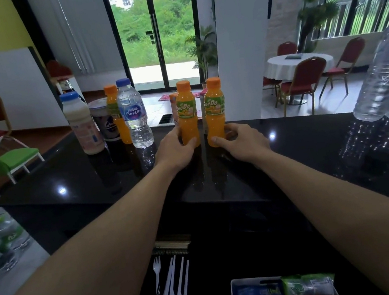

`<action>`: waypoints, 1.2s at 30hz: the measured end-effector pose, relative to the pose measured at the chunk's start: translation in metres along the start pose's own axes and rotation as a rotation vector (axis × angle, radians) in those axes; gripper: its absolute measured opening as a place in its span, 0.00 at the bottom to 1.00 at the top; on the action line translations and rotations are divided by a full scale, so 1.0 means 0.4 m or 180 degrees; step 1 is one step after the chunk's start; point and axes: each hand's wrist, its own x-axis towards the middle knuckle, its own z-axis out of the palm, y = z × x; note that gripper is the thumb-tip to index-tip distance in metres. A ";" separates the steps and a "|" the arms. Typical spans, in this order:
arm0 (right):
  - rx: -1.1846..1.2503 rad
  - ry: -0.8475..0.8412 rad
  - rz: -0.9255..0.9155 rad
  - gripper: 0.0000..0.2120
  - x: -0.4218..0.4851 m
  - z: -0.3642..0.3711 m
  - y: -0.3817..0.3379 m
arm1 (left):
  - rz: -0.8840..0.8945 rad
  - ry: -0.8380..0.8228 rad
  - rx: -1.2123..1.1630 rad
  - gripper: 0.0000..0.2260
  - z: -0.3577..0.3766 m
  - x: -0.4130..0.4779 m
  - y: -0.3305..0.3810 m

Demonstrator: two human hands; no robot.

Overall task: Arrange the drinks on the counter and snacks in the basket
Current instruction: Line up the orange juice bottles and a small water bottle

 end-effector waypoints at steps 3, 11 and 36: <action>0.0060 0.0016 -0.0005 0.36 -0.004 0.000 -0.002 | 0.0015 -0.0003 -0.0160 0.20 -0.001 -0.001 0.000; -0.0038 0.0325 -0.0117 0.42 -0.027 0.007 0.011 | -0.0225 0.0639 -0.0484 0.13 -0.044 -0.012 0.010; -0.1874 -0.0582 0.0319 0.69 -0.021 0.013 -0.022 | -0.0350 0.1075 0.0430 0.29 -0.203 0.099 -0.095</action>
